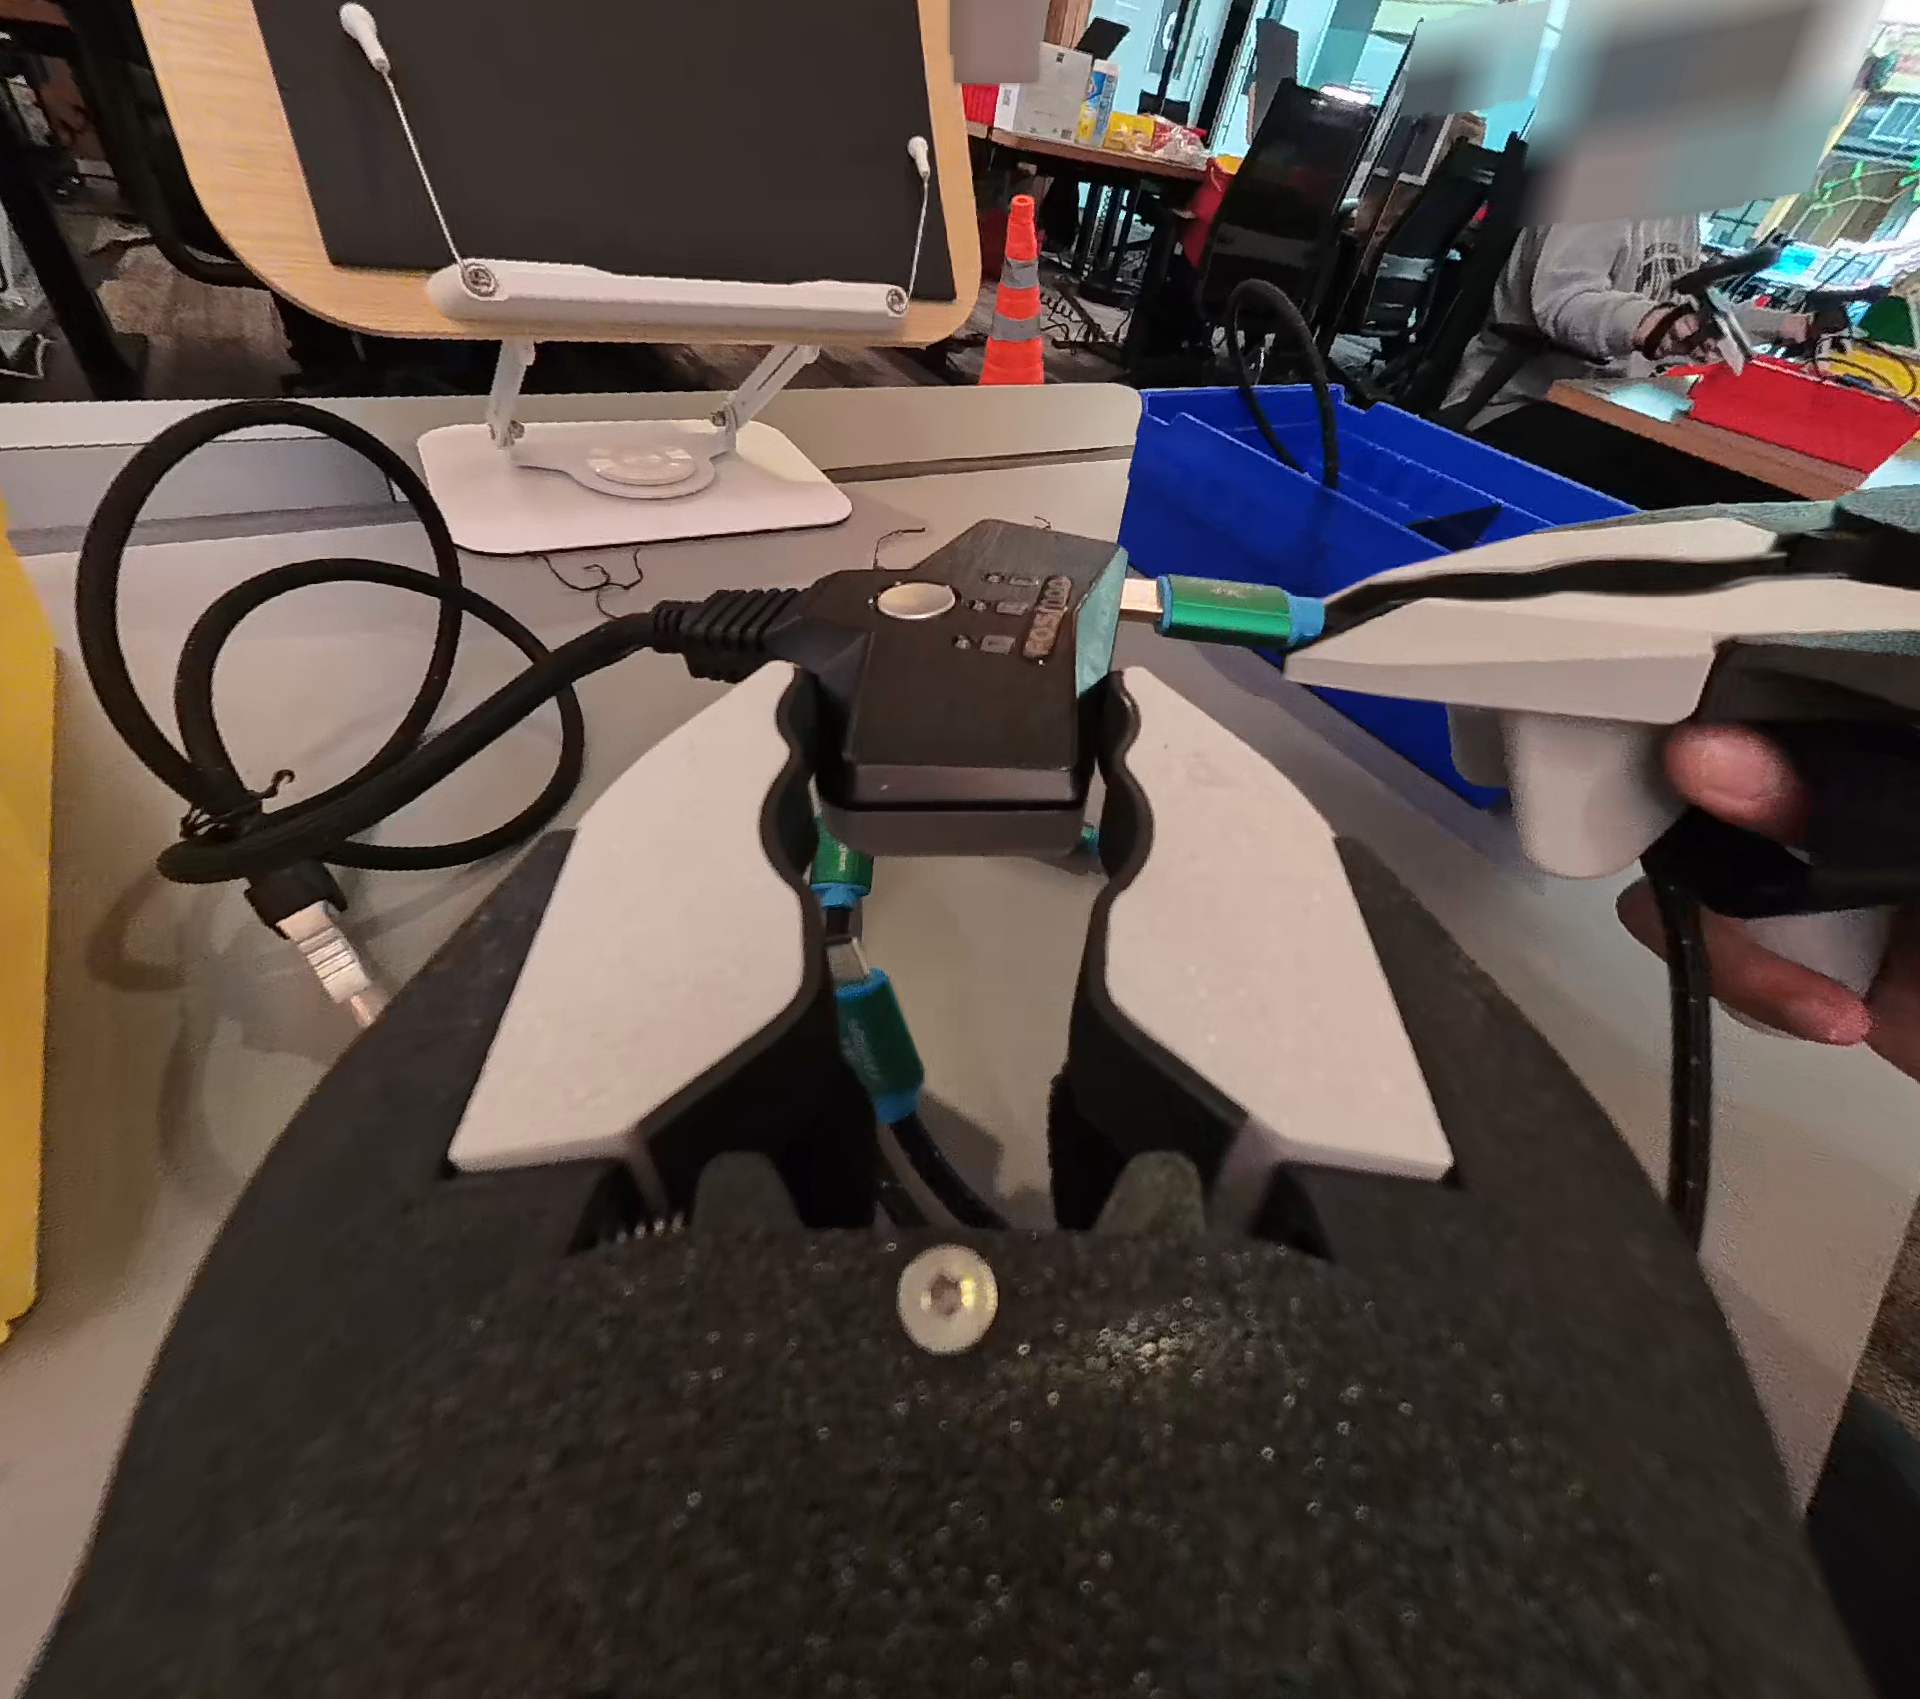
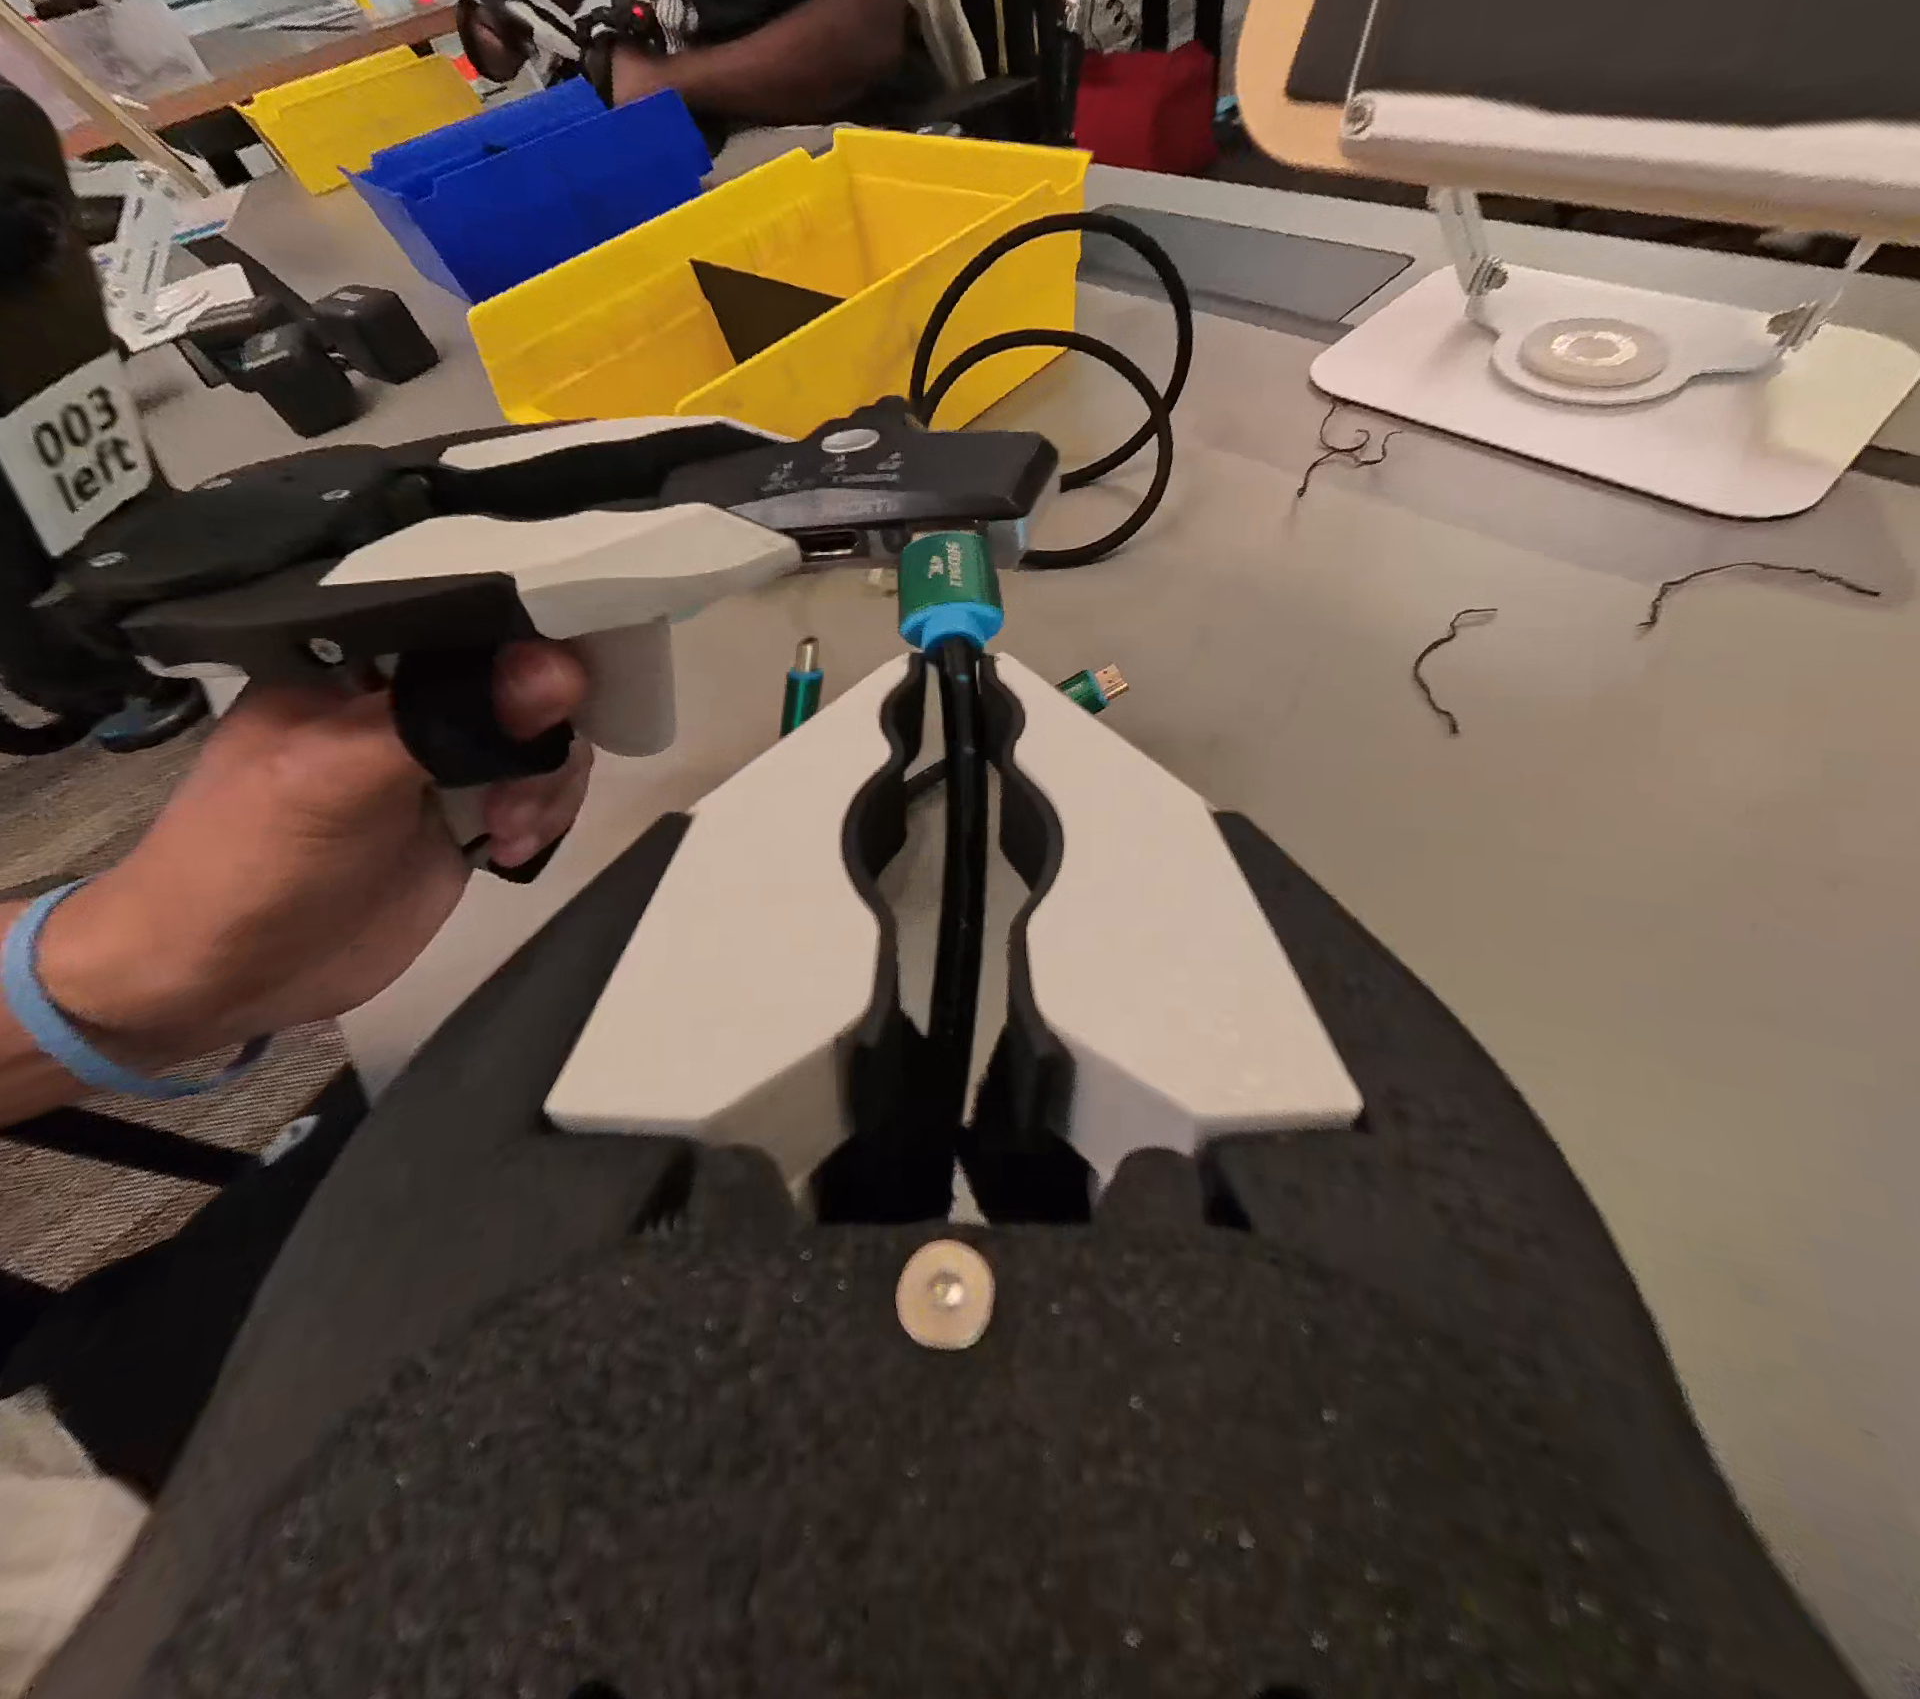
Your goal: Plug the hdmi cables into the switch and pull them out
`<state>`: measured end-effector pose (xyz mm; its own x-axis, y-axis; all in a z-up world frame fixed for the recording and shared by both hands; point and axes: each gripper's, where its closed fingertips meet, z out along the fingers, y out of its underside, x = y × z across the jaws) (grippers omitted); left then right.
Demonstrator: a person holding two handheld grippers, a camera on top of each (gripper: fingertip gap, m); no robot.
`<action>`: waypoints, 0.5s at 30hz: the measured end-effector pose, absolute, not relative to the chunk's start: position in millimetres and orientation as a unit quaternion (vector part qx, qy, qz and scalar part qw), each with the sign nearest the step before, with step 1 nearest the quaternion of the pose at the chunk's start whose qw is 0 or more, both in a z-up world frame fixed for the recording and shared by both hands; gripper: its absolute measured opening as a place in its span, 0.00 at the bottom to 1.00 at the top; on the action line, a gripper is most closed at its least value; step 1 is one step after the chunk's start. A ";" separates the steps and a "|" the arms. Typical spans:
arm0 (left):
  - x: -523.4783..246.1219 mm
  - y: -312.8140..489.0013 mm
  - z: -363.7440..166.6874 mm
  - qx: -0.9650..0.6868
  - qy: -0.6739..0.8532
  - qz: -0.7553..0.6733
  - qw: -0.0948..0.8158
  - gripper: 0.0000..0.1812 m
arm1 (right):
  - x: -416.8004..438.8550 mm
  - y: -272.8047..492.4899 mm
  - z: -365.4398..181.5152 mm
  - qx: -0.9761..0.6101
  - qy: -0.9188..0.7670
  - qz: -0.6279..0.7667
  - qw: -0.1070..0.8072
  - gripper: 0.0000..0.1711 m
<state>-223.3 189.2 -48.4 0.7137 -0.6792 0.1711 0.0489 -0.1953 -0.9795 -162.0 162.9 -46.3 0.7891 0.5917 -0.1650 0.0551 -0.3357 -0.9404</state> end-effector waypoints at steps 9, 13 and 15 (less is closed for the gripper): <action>-219.8 184.8 -42.6 -0.693 0.267 -0.274 0.611 0.29 | -164.2 160.0 -44.4 -0.774 -0.255 0.145 0.562 0.06; -218.2 182.1 -37.8 -0.681 0.299 -0.273 0.610 0.29 | -163.7 158.0 -39.7 -0.773 -0.267 0.122 0.562 0.06; -217.6 182.2 -38.0 -0.681 0.309 -0.262 0.610 0.29 | -163.1 158.1 -41.2 -0.784 -0.264 0.141 0.544 0.06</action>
<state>-217.6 182.2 -38.0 0.6717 -0.7406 -0.0207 -0.1022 -0.0649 -0.9926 -163.1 158.1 -41.2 0.8207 0.5676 0.0656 0.2596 -0.2682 -0.9277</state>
